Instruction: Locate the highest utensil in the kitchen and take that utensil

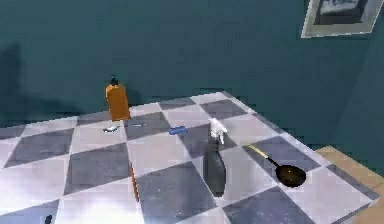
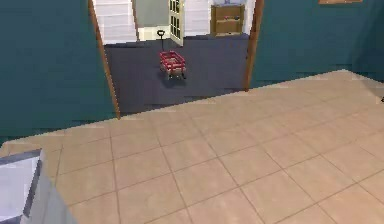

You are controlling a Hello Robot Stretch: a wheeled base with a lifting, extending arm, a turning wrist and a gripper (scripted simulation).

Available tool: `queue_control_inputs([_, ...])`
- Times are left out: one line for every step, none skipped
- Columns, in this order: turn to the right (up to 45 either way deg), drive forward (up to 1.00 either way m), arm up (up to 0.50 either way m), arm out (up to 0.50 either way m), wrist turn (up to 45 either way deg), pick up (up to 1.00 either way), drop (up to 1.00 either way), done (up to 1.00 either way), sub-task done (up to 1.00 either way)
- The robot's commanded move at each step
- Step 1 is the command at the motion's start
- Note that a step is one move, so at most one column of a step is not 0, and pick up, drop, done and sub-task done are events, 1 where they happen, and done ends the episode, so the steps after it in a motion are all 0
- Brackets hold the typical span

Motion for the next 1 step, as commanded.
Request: queue_control_inputs([-45.0,0.0,0.0,0.0,0.0,0.0,0.0,0.0,0.0])
